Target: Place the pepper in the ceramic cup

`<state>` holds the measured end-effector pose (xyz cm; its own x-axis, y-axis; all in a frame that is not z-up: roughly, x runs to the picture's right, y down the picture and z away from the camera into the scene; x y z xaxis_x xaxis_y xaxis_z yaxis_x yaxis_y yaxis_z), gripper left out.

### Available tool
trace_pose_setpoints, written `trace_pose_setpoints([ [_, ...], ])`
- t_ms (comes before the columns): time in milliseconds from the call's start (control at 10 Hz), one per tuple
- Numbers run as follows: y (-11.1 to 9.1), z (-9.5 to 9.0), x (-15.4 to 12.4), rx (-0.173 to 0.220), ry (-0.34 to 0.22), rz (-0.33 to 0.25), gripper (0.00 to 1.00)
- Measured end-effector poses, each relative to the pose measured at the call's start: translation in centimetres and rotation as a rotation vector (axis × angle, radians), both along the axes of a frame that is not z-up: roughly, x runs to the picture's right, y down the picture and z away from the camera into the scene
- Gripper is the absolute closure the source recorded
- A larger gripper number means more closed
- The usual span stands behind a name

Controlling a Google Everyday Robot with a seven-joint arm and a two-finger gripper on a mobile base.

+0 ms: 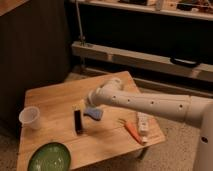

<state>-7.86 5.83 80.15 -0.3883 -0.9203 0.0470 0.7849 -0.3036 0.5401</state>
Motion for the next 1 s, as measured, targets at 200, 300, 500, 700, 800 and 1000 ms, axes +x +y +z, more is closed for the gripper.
trace_pose_setpoints([
  [200,-1.0,0.5,4.9,-0.009,0.089,-0.053,0.2],
  [300,-0.9,0.4,7.7,-0.02,0.137,-0.093,0.2],
  [500,0.1,0.1,9.8,-0.048,0.176,-0.138,0.2],
  [700,3.3,-0.4,11.5,-0.093,0.194,-0.153,0.2],
  [800,4.2,-0.6,12.2,-0.107,0.194,-0.158,0.2],
  [1000,6.8,-0.7,12.0,-0.157,0.195,-0.204,0.2],
])
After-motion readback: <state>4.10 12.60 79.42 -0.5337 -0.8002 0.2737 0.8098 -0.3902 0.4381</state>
